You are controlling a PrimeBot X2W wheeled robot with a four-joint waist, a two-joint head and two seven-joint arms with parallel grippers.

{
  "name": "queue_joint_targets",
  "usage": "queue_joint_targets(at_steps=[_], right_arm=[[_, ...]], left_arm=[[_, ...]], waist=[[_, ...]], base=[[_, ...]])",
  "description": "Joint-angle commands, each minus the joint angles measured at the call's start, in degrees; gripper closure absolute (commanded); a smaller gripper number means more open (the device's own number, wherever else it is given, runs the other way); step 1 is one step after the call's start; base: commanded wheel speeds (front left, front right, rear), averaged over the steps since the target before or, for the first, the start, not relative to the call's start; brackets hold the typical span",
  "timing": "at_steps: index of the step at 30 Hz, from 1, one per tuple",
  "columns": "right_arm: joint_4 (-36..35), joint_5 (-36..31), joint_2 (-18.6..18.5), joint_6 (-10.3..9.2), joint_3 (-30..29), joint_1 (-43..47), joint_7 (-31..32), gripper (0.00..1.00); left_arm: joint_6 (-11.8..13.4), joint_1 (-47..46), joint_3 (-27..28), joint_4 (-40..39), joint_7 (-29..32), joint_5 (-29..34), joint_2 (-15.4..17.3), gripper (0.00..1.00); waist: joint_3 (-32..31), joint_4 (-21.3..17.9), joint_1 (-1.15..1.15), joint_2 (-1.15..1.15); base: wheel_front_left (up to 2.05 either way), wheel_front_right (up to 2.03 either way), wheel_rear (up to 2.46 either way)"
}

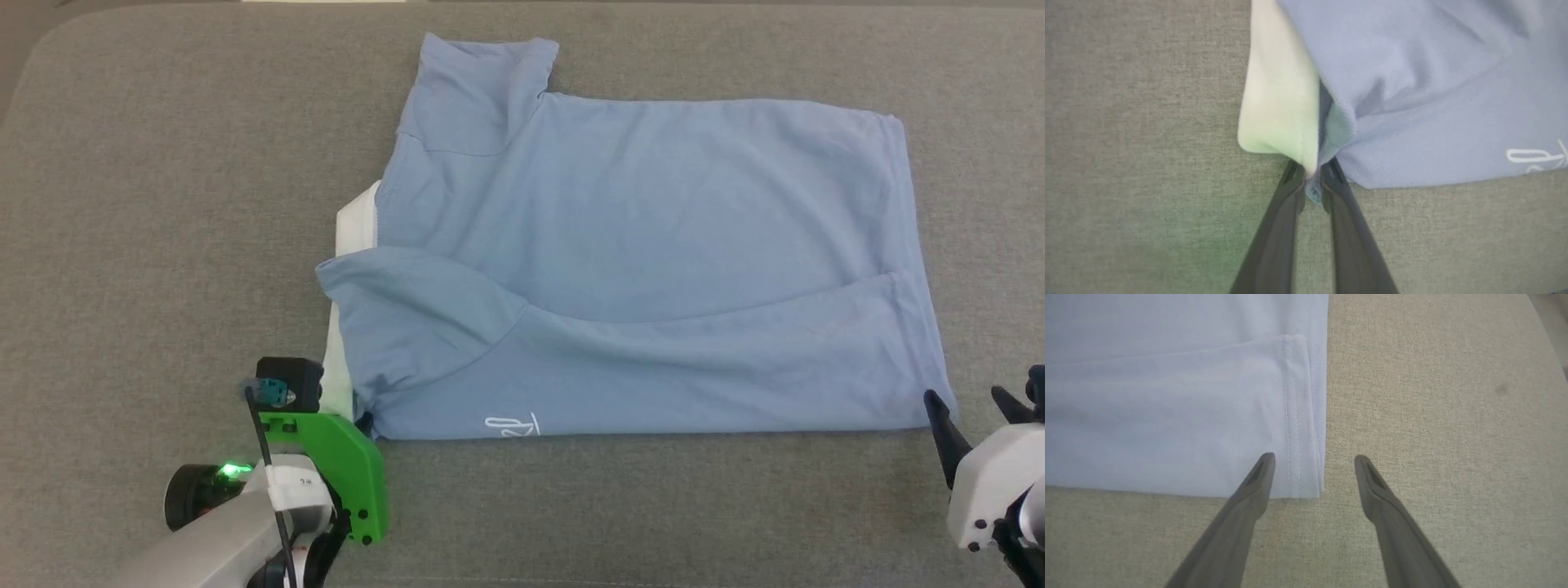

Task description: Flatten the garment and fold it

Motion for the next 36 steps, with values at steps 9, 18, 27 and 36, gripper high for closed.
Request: queue_joint_targets(at_steps=[9,18,27,36], right_arm=[[8.22,-2.85,1.44,-0.09,-1.93,-5.59,8.03,0.0],[10.69,-2.47,3.62,-0.09,-1.93,-5.82,8.93,1.0],[4.14,-0.28,1.35,-0.09,-2.24,-1.55,13.63,1.0],[-0.82,-1.1,1.2,-0.09,-5.46,4.71,19.11,1.0]], left_arm=[[-0.11,-2.16,-0.93,-5.52,0.06,3.24,2.06,1.0],[0.02,-1.87,-2.05,-7.63,1.67,3.83,4.59,1.0],[-2.35,0.55,-2.56,-8.28,1.97,3.01,9.76,1.0],[-4.29,2.44,-5.16,-9.16,4.53,2.36,10.62,1.0]], waist=[[1.31,2.96,0.0,0.0],[-0.44,3.0,0.0,0.0],[-4.94,1.43,0.0,0.0],[-5.65,1.46,0.0,0.0]], base=[[0.0,0.0,0.0],[0.0,0.0,0.0],[0.0,0.0,0.0],[0.0,0.0,0.0]])
